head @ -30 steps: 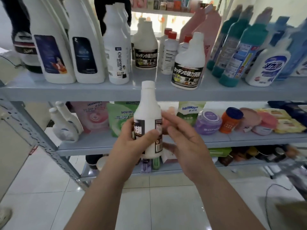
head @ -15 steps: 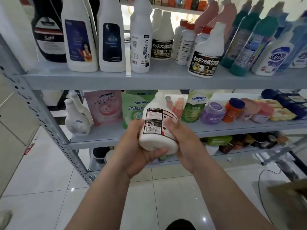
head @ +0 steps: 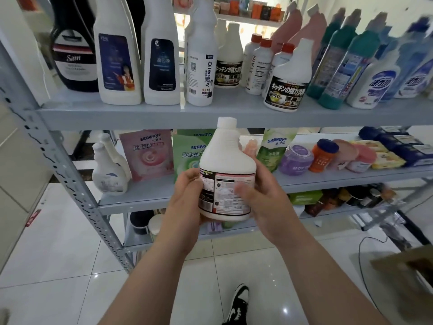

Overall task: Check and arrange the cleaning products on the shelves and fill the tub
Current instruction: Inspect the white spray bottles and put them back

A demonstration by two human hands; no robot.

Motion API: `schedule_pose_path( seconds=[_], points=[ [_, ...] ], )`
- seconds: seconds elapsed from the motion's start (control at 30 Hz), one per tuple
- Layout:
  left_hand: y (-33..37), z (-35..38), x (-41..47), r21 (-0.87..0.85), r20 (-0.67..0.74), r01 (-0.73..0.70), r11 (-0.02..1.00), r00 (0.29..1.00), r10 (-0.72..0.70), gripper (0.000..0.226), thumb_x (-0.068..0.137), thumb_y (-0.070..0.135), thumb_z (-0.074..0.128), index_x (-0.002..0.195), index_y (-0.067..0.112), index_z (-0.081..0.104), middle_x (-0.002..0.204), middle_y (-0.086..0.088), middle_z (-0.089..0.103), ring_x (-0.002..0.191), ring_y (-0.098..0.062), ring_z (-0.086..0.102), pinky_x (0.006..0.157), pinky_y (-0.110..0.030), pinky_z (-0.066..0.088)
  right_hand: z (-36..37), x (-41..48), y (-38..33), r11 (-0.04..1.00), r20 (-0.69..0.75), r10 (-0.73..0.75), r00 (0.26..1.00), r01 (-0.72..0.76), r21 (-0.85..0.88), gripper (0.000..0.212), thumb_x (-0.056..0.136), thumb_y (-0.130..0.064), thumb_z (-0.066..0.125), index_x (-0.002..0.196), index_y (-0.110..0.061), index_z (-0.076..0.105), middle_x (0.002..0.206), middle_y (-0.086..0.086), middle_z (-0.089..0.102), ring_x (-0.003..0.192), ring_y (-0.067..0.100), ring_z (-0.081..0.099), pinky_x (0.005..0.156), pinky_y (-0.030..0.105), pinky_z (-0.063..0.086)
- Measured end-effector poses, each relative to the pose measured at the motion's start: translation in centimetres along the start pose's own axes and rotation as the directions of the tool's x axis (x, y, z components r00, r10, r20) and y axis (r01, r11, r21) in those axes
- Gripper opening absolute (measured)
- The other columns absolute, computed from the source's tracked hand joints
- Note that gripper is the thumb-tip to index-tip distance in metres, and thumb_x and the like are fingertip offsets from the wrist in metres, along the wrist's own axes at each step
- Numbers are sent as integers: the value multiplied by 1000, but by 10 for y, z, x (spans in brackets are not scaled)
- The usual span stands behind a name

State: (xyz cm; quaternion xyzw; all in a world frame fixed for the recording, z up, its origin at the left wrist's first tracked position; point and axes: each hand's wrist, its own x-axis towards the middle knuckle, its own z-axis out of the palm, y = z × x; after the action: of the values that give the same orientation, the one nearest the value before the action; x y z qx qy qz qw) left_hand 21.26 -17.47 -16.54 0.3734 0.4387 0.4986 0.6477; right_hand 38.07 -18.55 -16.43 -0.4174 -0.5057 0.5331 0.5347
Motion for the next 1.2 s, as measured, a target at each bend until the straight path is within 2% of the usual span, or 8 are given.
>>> schedule_pose_path(
  seconds=[0.1,0.17,0.3,0.43,0.67,0.8,1.03,1.2],
  points=[
    [-1,4,-5,-166,25,119,979,993,-116,17,103,24,45,107,15,59,77,-10,69,56,-23,60,41,-26,41,-4,3,-2,978,30,50,998,-55,202,48,98,-17,51,145,-16,55,142,19,59,135,40,54,111,62,43],
    [-2,7,-5,-226,112,195,954,979,-173,23,102,27,49,110,11,63,80,-11,68,60,-24,59,47,-27,39,-3,6,-2,959,72,78,994,-95,267,54,92,-28,67,144,-15,57,141,19,61,136,40,53,111,59,45],
    [-7,13,0,-200,186,257,945,957,-221,36,105,38,46,109,16,74,99,-11,77,82,-28,73,69,-43,58,3,6,7,922,176,121,977,-177,345,81,60,-53,93,125,-9,71,118,12,74,111,28,71,89,42,60],
    [-7,13,4,-192,225,226,955,957,-181,49,101,51,44,130,18,65,122,-15,72,113,-35,69,98,-60,53,1,15,10,949,19,75,997,-77,304,98,58,-46,96,138,-8,56,121,19,69,107,33,70,87,46,60],
    [1,8,10,15,76,47,999,996,-48,27,103,31,54,125,19,63,99,-13,73,71,-24,69,42,-20,46,1,20,9,999,-241,30,970,-33,-7,59,72,-45,91,124,-35,67,119,2,73,110,22,72,92,48,60],
    [1,4,22,-219,14,195,956,980,-197,37,104,36,43,116,10,66,99,-20,68,77,-35,62,37,-23,43,-3,23,-3,998,-159,-44,986,51,37,28,101,-14,59,117,-29,76,116,-3,76,112,16,70,95,47,57],
    [-2,5,26,-504,425,471,724,865,-267,54,60,45,72,103,11,74,89,-13,69,61,-29,69,29,-14,35,-1,30,-21,954,22,-200,980,200,-225,34,95,-15,55,116,-31,76,121,-2,69,118,21,65,101,42,56],
    [-4,9,35,-481,160,272,834,962,-221,46,98,46,48,119,10,67,100,-15,72,81,-31,69,47,-30,57,-1,31,-16,978,31,-122,992,125,-169,33,101,-26,60,132,-37,65,122,-10,70,120,14,65,101,41,56]
  ],
)
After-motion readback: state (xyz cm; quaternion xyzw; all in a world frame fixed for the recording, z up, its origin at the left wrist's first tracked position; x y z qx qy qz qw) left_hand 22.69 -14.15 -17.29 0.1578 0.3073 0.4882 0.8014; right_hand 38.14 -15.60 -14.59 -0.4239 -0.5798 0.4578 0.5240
